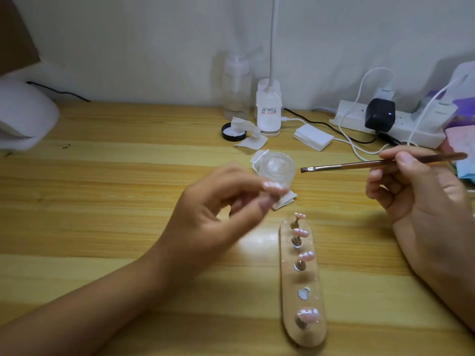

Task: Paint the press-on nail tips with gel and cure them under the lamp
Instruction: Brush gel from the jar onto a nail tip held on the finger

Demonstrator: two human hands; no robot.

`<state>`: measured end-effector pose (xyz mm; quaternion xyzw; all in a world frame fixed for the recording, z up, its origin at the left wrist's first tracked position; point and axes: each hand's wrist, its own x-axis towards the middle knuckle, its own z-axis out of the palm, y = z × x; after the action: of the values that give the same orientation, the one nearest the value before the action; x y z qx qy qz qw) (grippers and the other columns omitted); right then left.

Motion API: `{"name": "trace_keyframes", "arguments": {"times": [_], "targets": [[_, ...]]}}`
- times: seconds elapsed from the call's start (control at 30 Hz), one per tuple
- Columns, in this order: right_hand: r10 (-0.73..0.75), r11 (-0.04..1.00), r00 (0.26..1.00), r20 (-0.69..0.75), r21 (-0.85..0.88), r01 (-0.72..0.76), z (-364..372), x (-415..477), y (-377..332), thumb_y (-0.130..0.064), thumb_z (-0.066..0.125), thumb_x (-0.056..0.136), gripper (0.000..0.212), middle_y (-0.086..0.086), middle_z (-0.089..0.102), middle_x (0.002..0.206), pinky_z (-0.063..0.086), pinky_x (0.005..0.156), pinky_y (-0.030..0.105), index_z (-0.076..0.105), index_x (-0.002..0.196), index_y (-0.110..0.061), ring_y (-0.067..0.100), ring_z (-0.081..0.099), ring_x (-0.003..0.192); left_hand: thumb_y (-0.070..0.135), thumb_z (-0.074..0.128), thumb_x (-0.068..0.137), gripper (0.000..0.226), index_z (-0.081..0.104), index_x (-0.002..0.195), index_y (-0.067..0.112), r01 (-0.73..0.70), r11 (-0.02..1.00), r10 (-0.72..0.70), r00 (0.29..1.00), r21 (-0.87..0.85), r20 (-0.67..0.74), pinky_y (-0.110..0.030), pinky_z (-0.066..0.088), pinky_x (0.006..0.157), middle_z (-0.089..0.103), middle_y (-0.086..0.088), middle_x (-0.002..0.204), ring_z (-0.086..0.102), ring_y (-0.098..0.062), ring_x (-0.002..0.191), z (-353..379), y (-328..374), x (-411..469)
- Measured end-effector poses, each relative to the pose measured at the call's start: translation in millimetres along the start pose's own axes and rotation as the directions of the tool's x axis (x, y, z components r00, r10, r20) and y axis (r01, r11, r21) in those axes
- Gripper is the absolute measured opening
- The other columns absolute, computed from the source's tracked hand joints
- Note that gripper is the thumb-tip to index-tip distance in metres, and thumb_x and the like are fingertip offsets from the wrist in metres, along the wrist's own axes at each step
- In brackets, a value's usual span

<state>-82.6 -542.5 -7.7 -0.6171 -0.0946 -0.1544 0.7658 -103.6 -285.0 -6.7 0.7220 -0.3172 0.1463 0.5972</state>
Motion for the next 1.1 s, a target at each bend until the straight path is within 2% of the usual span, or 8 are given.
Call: {"name": "trace_keyframes", "arguments": {"times": [0.13,0.3,0.37,0.5,0.57,0.63,0.87,1.1], "targets": [[-0.055,0.992,0.998,-0.006,-0.118,0.054,3.2,-5.6,-6.0,-0.017,0.046,0.101,0.023,-0.004,0.067,0.069,0.052,0.066,0.021,0.068,0.095,-0.020,0.011,0.063,0.070,0.025,0.076,0.074,0.011,0.073,0.076,0.035,0.437,0.795,-0.521,0.847,-0.421,-0.104,-0.013,0.046,0.063,0.069,0.013,0.090,0.057,0.000,0.071,2.5,-8.8,9.9],[-0.096,0.909,0.995,0.041,-0.404,0.104,11.5,15.3,-27.0,-0.021,0.044,0.089,0.017,-0.005,0.066,0.057,0.051,0.056,0.022,0.056,0.099,-0.014,0.009,0.064,0.057,0.030,0.070,0.073,0.019,0.064,0.090,0.023,0.517,0.561,-0.669,0.743,-0.647,0.015,-0.019,0.053,0.057,0.065,0.004,0.108,0.071,-0.014,0.078,-0.1,-11.6,18.4],[-0.042,0.885,0.998,0.036,-0.462,0.054,18.1,30.0,-28.1,-0.012,0.044,0.092,0.014,-0.007,0.064,0.051,0.050,0.054,0.024,0.053,0.102,-0.013,0.008,0.062,0.051,0.031,0.063,0.078,0.027,0.055,0.100,0.019,0.563,0.497,-0.681,0.725,-0.661,0.105,-0.025,0.057,0.062,0.056,-0.002,0.129,0.073,-0.026,0.089,1.1,-10.7,21.3],[-0.152,0.789,0.932,0.330,-0.528,0.315,38.4,24.3,-34.0,-0.030,0.051,0.090,0.020,-0.017,0.067,0.067,0.050,0.072,0.028,0.056,0.103,-0.015,0.006,0.065,0.070,0.029,0.051,0.090,0.017,0.045,0.100,0.016,0.612,0.447,-0.651,0.723,-0.653,0.231,-0.039,0.060,0.076,0.048,-0.006,0.139,0.069,-0.038,0.101,1.8,-8.2,25.6],[-0.295,0.606,0.812,0.503,-0.559,0.567,46.2,20.5,-36.8,-0.022,0.057,0.095,0.013,-0.010,0.067,0.080,0.051,0.077,0.017,0.060,0.103,-0.011,0.005,0.067,0.079,0.030,0.052,0.087,0.020,0.043,0.098,0.015,0.618,0.430,-0.632,0.727,-0.658,0.270,-0.043,0.059,0.082,0.045,-0.008,0.142,0.067,-0.039,0.104,1.3,-7.7,25.8],[-0.328,0.501,0.761,0.560,-0.580,0.642,52.7,23.2,-31.9,-0.017,0.058,0.094,0.010,-0.006,0.066,0.083,0.053,0.076,0.016,0.061,0.102,-0.013,0.007,0.066,0.080,0.029,0.052,0.087,0.020,0.043,0.097,0.015,0.622,0.422,-0.617,0.730,-0.659,0.294,-0.046,0.057,0.087,0.048,-0.009,0.141,0.066,-0.040,0.107,0.3,-7.9,25.4],[-0.282,0.688,0.835,0.473,-0.507,0.519,60.1,28.6,-6.6,-0.027,0.057,0.094,0.006,-0.011,0.069,0.083,0.055,0.072,0.019,0.059,0.098,-0.031,0.006,0.069,0.077,0.025,0.043,0.099,0.010,0.050,0.094,0.019,0.635,0.431,-0.591,0.736,-0.641,0.331,-0.049,0.054,0.092,0.057,0.003,0.136,0.064,-0.039,0.111,-3.1,-11.5,25.4],[-0.388,0.480,0.725,0.569,-0.547,0.686,47.1,33.9,-10.8,-0.020,0.055,0.096,0.016,0.001,0.066,0.080,0.052,0.073,0.020,0.064,0.100,-0.007,0.015,0.064,0.076,0.023,0.043,0.101,0.013,0.053,0.093,0.020,0.632,0.475,-0.563,0.753,-0.613,0.340,-0.049,0.049,0.098,0.051,0.010,0.143,0.063,-0.041,0.112,-3.3,-16.4,22.6]]}}
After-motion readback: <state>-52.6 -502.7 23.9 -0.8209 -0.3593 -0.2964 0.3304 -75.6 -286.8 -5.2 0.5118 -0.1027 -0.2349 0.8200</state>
